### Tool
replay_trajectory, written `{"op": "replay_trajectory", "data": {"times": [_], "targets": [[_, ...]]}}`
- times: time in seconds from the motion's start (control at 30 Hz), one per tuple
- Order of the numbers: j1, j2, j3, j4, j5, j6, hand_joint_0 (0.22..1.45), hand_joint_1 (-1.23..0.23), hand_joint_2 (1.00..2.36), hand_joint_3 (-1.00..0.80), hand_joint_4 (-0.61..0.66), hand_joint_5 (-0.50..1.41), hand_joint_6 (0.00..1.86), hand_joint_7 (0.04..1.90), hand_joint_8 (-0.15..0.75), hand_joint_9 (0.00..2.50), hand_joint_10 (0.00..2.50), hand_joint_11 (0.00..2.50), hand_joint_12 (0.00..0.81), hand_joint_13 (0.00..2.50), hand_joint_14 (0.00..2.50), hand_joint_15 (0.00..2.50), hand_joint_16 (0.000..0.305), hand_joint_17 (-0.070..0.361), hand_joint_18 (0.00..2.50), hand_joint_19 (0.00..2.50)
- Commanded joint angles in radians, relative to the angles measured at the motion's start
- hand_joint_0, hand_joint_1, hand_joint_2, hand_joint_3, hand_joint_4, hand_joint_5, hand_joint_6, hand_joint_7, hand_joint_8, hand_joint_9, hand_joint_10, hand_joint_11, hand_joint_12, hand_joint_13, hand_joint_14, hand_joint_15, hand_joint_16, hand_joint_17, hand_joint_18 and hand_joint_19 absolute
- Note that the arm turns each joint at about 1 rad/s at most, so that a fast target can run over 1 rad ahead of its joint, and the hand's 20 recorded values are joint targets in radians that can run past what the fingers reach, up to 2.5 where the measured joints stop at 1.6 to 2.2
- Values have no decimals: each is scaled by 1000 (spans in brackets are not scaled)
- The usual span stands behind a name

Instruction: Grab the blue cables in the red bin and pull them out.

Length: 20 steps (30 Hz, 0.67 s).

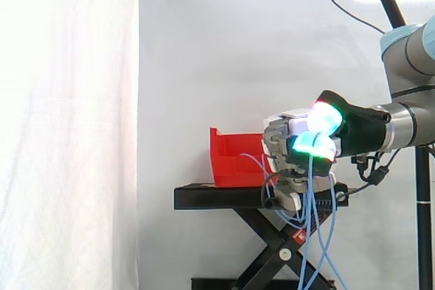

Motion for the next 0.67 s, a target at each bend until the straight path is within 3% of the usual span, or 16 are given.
{"op": "replay_trajectory", "data": {"times": [0.0, 0.63], "targets": [[0, 0, 0, 0, -1, 0, 977, -859, 1000, -1000, -36, 795, 868, 633, 192, 1214, 27, 1390, 286, 1238, 31, 1165, 42, 95, 854, 701], [0, 0, 1, 0, 1, 0, 976, -858, 1000, -1000, -42, 793, 866, 632, 195, 1204, 28, 1391, 290, 1236, 31, 1163, 42, 95, 850, 701]]}}
